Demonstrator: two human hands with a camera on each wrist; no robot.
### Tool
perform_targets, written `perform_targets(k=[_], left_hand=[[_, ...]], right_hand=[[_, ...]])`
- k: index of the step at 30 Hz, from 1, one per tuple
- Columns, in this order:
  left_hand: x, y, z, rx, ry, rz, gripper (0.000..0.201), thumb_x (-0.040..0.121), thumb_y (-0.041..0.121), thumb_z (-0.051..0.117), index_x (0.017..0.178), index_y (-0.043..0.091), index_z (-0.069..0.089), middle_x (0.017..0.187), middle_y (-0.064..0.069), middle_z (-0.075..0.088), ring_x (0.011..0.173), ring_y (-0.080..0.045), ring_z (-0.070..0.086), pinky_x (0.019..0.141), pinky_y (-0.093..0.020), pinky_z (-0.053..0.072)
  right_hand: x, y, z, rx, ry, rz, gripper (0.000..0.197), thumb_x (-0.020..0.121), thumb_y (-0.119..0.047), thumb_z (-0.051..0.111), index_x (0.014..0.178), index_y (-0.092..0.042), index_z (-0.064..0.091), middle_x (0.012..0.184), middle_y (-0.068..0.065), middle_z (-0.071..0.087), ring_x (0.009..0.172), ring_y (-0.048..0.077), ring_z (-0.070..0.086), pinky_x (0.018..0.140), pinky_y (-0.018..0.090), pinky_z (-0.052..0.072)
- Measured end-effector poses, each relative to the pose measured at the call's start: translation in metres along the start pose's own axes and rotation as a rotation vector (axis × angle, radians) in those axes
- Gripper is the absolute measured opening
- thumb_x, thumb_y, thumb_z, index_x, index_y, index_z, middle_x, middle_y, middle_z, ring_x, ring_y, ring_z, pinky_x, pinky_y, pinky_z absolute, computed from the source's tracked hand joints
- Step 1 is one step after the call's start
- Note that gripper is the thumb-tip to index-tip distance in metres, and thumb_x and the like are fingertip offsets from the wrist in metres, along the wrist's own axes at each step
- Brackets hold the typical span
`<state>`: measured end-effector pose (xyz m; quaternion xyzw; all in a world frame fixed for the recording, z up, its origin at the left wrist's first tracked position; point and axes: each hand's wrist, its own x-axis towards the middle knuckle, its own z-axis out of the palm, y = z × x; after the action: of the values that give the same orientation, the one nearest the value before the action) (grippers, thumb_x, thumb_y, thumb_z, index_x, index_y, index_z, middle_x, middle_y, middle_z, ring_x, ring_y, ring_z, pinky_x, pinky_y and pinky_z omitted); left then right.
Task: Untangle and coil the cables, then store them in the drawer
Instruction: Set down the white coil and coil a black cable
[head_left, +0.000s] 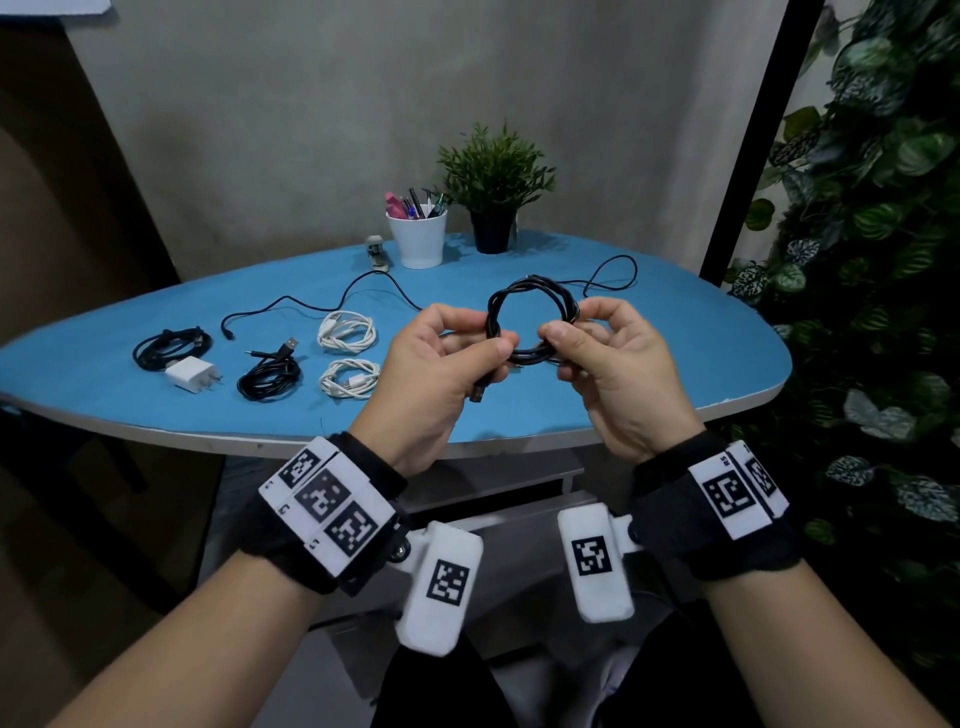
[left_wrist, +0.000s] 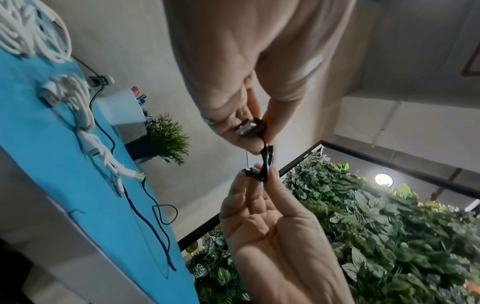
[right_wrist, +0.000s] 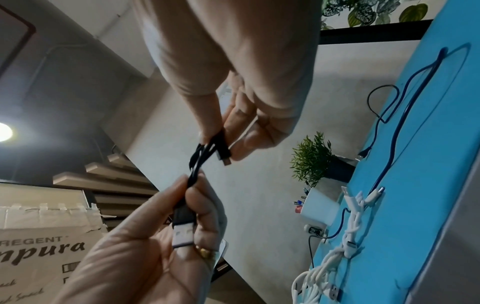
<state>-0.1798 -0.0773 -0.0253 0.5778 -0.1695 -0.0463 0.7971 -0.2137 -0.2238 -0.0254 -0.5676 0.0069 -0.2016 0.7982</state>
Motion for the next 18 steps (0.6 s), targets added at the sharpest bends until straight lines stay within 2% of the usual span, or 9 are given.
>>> perform_targets(k=[4, 7, 12, 15, 18], left_hand=[[0.0, 0.002, -0.001, -0.078, -0.011, 0.013, 0.024, 0.08, -0.008, 0.062, 0.086, 0.013, 0.051, 0.075, -0.003, 0.071, 0.07, -0.015, 0.059, 0.068, -0.026, 0.042], [-0.001, 0.0, -0.001, -0.031, -0.036, 0.02, 0.028, 0.079, -0.01, 0.062, 0.087, 0.014, 0.048, 0.073, 0.001, 0.072, 0.068, -0.014, 0.059, 0.066, -0.026, 0.041], [-0.002, -0.002, -0.004, 0.081, -0.047, 0.041, 0.036, 0.075, -0.009, 0.067, 0.089, 0.015, 0.045, 0.073, 0.001, 0.071, 0.062, -0.012, 0.06, 0.049, -0.022, 0.043], [-0.003, -0.004, -0.004, 0.127, -0.034, 0.054, 0.038, 0.073, -0.008, 0.07, 0.091, 0.014, 0.045, 0.077, -0.002, 0.071, 0.062, -0.013, 0.06, 0.049, -0.024, 0.044], [-0.002, -0.006, -0.006, 0.151, -0.038, 0.049, 0.038, 0.072, -0.008, 0.071, 0.091, 0.014, 0.046, 0.073, -0.001, 0.071, 0.057, -0.011, 0.06, 0.048, -0.024, 0.044]], right_hand=[[-0.002, -0.002, -0.002, 0.047, -0.064, 0.043, 0.013, 0.082, 0.0, 0.062, 0.086, -0.011, 0.058, 0.072, 0.002, 0.069, 0.065, 0.01, 0.065, 0.06, 0.021, 0.05], [-0.001, -0.001, -0.004, -0.039, -0.061, 0.024, 0.01, 0.082, -0.001, 0.063, 0.087, -0.009, 0.063, 0.077, 0.007, 0.067, 0.063, 0.012, 0.063, 0.056, 0.02, 0.044], [0.0, 0.003, -0.006, -0.142, -0.031, 0.0, 0.007, 0.08, -0.006, 0.068, 0.086, -0.008, 0.065, 0.074, 0.009, 0.064, 0.061, 0.013, 0.056, 0.055, 0.024, 0.037], [0.003, 0.009, -0.007, -0.15, -0.024, 0.036, 0.005, 0.081, -0.007, 0.068, 0.085, -0.007, 0.064, 0.07, 0.005, 0.066, 0.058, 0.01, 0.058, 0.054, 0.023, 0.037], [0.005, 0.014, -0.009, -0.189, -0.042, 0.085, 0.002, 0.083, -0.009, 0.066, 0.082, -0.008, 0.065, 0.073, 0.006, 0.067, 0.06, 0.01, 0.058, 0.054, 0.022, 0.038]])
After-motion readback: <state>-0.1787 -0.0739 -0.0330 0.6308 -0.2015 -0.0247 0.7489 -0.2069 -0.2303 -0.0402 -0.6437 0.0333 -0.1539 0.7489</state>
